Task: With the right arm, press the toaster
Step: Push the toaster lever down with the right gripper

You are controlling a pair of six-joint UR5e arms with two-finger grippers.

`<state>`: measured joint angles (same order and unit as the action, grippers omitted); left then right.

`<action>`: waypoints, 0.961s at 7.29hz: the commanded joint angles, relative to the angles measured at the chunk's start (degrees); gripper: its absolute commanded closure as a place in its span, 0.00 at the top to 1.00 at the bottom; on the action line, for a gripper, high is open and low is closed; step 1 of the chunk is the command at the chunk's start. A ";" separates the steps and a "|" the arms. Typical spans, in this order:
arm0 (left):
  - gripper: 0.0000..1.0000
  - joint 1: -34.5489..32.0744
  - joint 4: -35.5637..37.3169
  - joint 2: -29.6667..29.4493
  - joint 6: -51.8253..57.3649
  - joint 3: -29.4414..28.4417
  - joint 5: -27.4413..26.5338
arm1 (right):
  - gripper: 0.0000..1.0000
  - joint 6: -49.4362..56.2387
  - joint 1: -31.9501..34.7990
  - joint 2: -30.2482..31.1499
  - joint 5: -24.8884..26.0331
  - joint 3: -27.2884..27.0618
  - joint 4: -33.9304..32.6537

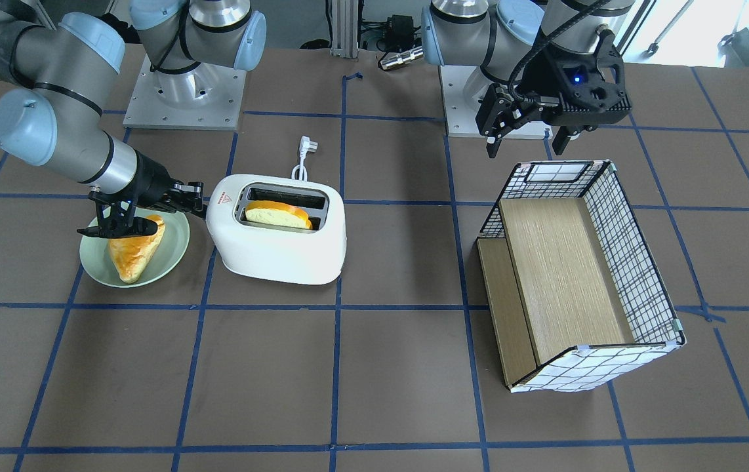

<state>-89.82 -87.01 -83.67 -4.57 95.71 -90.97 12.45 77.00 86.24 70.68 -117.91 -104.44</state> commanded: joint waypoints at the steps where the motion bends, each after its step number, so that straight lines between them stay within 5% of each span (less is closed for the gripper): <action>1: 1.00 0.00 0.00 0.00 0.00 0.00 0.00 | 0.00 0.03 0.00 -0.55 0.07 -1.35 -2.16; 5: 1.00 0.00 0.00 0.00 0.00 0.00 0.00 | 0.00 -2.76 0.08 0.41 1.12 -0.31 -2.18; 7: 1.00 0.00 0.00 0.00 0.00 0.00 0.00 | 0.00 -6.73 0.78 3.22 4.96 6.08 0.18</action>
<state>-89.82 -87.01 -83.67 -4.57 95.71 -90.97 7.61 77.30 87.83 72.95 -115.76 -105.94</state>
